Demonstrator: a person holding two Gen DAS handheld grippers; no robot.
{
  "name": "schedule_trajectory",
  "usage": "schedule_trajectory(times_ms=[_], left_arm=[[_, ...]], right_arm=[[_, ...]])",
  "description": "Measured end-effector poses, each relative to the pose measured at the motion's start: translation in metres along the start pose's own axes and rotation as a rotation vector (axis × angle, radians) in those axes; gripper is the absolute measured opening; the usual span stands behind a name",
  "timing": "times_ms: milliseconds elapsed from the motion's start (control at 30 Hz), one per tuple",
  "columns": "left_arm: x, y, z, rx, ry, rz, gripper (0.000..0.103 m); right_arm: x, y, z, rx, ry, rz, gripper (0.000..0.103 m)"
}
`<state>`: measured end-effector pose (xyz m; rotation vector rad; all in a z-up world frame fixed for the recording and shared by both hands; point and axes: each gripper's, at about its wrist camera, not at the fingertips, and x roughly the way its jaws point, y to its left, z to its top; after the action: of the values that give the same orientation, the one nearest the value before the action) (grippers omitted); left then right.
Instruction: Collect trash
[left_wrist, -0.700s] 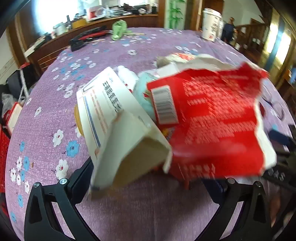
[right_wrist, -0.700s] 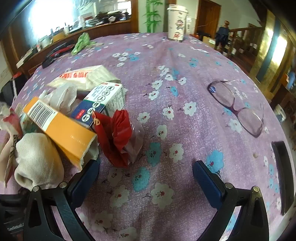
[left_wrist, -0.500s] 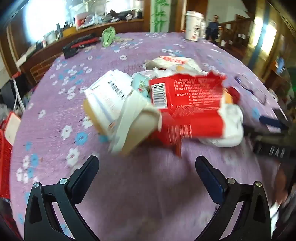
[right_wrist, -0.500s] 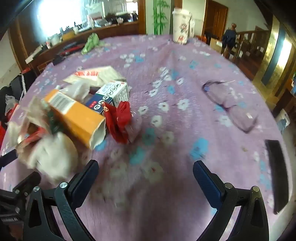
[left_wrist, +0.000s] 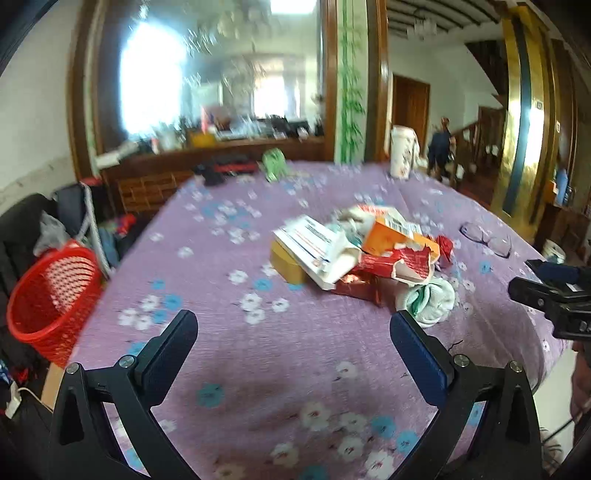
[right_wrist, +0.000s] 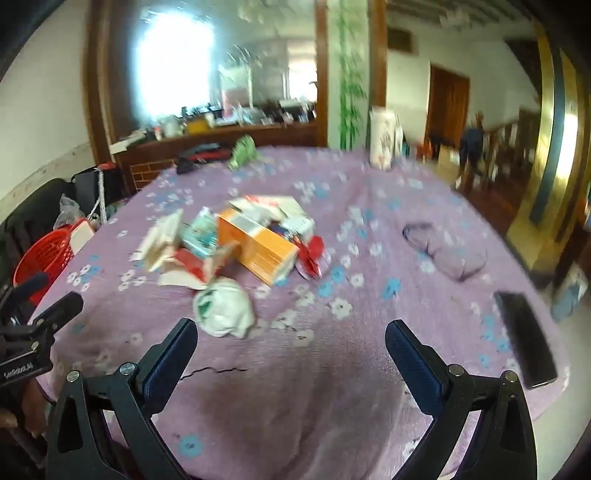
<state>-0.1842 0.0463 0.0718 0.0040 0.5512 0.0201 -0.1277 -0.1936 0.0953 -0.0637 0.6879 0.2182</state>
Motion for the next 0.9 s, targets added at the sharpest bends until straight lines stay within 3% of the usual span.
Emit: schedule_trajectory(times_ms=[200, 900], left_arm=[[-0.022, 0.018, -0.019, 0.002, -0.067, 0.109, 0.103], [-0.016, 0.016, -0.027, 0.038, -0.043, 0.106, 0.103]], right_arm=[[-0.023, 0.023, -0.018, -0.008, -0.097, -0.009, 0.103], [-0.009, 0.039, -0.031, -0.053, -0.055, -0.017, 0.099]])
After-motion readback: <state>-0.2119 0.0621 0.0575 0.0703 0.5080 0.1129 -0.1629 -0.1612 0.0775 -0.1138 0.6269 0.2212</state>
